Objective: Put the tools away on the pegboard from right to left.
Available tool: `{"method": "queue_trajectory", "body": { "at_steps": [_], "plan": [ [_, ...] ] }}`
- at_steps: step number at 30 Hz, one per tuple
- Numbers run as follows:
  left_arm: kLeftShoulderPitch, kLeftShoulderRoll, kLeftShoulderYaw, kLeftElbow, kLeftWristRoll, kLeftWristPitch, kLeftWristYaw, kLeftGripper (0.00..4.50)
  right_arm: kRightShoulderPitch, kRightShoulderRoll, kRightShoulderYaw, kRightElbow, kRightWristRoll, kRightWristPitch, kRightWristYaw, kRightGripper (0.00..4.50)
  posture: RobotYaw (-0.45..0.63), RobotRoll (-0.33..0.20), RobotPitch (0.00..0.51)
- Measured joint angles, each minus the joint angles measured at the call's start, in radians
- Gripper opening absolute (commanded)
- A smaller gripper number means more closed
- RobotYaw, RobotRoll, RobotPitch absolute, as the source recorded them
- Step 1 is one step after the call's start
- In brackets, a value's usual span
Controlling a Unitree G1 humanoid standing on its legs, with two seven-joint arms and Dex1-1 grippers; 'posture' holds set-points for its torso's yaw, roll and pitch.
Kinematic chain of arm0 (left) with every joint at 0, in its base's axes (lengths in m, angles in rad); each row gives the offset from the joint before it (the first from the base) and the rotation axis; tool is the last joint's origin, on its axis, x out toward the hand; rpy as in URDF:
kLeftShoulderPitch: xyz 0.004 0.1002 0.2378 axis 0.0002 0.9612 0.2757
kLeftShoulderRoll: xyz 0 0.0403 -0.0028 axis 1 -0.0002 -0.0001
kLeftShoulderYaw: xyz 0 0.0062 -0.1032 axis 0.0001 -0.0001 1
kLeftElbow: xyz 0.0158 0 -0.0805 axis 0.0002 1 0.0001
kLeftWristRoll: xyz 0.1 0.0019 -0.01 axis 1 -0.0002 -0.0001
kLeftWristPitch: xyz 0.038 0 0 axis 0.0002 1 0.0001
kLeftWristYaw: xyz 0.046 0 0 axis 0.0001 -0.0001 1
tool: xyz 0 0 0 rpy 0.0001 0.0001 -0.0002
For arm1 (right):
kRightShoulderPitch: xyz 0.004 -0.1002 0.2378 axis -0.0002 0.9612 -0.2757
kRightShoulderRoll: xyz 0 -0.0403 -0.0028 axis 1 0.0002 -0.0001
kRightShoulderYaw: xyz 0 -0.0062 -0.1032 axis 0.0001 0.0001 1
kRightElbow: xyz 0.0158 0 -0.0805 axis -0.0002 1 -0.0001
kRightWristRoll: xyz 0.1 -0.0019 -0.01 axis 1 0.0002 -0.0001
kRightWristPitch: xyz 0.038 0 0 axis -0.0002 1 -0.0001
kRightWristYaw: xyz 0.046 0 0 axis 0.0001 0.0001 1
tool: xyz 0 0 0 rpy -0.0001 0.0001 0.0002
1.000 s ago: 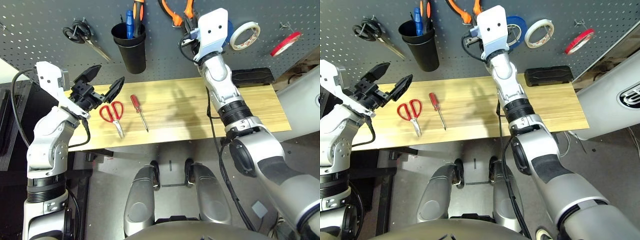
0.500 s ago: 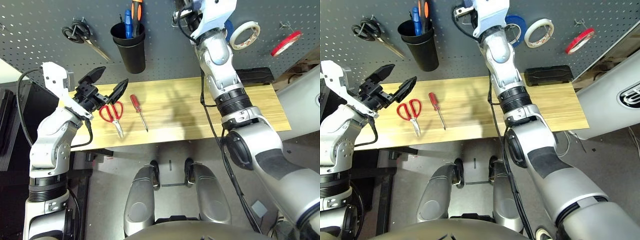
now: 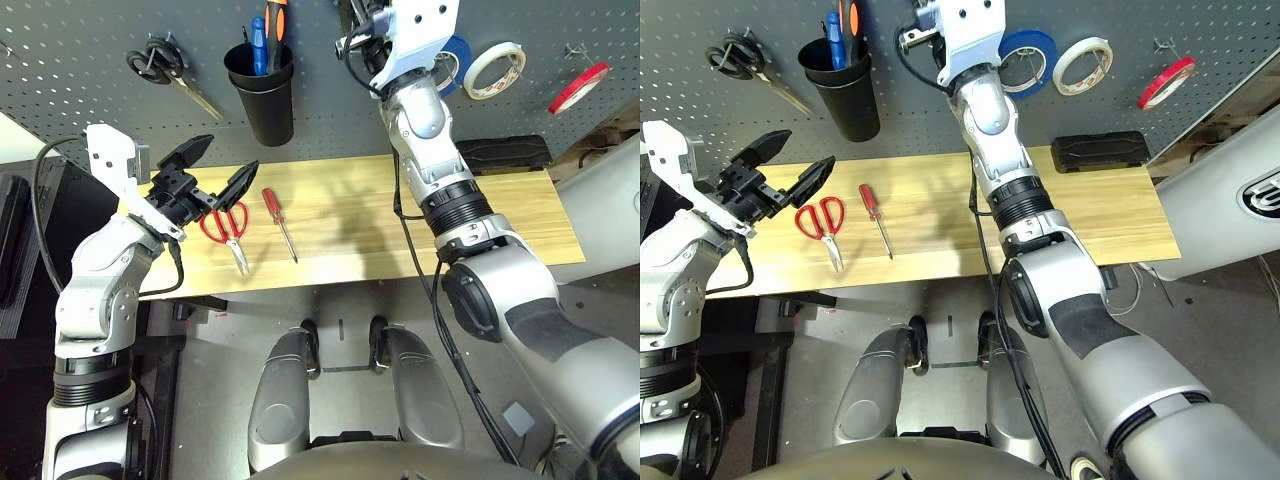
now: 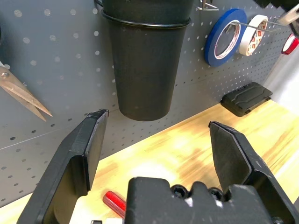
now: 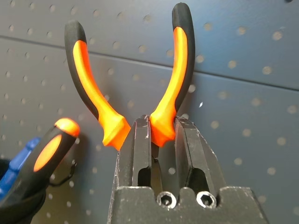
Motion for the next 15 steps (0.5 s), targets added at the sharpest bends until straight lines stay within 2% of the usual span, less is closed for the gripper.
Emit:
{"method": "queue_trajectory", "body": {
  "at_steps": [5, 9, 15],
  "plan": [
    [-0.022, 0.0, 0.003, 0.0, -0.003, 0.0, 0.005, 4.5, -0.021, -0.008, 0.0, 0.059, -0.018, -0.046, 0.004, 0.54, 0.11, 0.0, 0.283],
    [-0.078, -0.013, 0.055, -0.009, -0.061, 0.03, 0.049, 4.5, -0.043, -0.012, 0.002, 0.095, -0.024, -0.076, 0.009, 0.54, 0.12, 0.0, 0.283],
    [-0.075, -0.018, 0.092, -0.035, -0.111, 0.069, 0.084, 4.5, -0.07, -0.028, 0.001, 0.136, -0.038, -0.107, 0.009, 0.54, 0.12, 0.0, 0.282]
  ]
}}
